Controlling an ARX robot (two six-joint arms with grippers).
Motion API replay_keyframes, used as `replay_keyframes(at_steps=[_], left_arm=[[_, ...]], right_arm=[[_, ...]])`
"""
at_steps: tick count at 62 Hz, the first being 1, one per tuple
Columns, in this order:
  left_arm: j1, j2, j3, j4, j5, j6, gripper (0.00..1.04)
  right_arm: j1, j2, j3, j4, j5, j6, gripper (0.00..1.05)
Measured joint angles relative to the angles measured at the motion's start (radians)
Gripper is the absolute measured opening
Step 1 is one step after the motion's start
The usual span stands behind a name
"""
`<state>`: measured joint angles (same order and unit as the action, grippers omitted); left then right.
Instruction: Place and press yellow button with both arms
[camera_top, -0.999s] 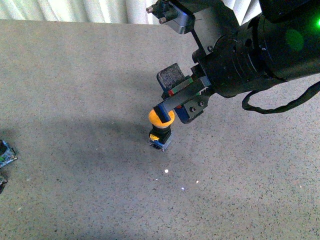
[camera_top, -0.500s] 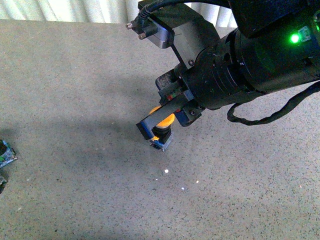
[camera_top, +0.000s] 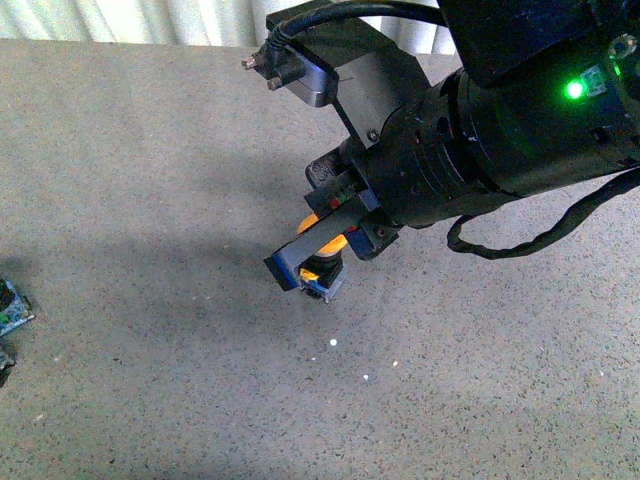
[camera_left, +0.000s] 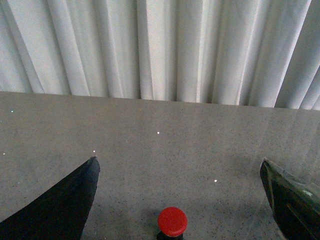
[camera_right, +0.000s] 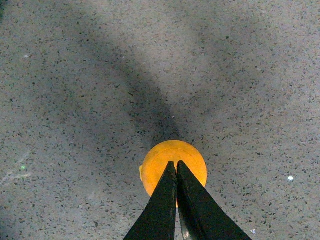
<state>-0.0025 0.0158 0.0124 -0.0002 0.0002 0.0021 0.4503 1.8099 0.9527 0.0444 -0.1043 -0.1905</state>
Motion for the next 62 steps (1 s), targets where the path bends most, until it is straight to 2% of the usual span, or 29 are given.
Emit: replay_keyframes(at_steps=[62], left_arm=[[0.000, 0.000, 0.000, 0.000, 0.000, 0.000, 0.96]], right_arm=[[-0.008, 0.057, 0.030, -0.039, -0.013, 0.008, 0.01]])
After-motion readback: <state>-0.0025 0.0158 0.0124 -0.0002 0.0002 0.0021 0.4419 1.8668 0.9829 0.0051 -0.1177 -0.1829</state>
